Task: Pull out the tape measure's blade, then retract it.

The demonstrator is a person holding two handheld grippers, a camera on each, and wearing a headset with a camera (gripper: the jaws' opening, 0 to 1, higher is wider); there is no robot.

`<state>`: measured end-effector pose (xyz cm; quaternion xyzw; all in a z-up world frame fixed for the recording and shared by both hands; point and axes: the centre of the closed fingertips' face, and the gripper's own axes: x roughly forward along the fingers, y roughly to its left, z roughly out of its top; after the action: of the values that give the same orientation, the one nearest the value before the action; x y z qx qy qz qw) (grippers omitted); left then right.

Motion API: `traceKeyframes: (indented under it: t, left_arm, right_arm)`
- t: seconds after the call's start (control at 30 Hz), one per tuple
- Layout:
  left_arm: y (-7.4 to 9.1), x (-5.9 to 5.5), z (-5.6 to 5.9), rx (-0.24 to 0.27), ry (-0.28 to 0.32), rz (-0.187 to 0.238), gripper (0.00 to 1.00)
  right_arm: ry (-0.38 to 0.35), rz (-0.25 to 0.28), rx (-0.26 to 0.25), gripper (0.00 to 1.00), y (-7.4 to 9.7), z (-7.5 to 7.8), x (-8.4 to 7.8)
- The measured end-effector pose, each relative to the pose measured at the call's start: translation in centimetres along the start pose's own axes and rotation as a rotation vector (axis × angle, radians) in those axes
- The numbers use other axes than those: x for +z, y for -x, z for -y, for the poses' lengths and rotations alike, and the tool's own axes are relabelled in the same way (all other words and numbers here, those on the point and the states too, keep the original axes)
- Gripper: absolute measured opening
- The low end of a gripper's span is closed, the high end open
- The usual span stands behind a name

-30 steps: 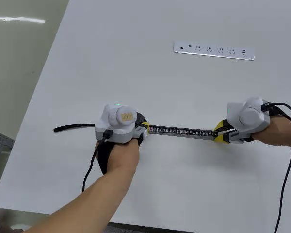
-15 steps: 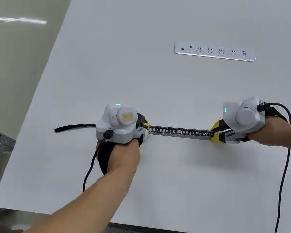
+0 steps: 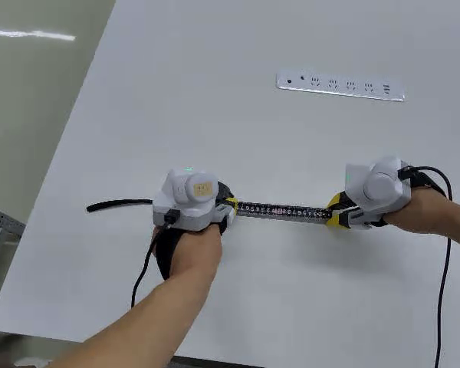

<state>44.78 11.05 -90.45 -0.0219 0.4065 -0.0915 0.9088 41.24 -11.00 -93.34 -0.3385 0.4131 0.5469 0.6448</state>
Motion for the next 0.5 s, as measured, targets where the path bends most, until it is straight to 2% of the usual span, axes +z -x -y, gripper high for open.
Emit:
traceKeyframes:
  t: [0.5]
  left_arm:
    - [0.0,0.0,0.0,-0.004,0.001,0.001,0.57]
  right_arm:
    - [0.010,0.017,-0.001,0.14,-0.8,0.2,1.2]
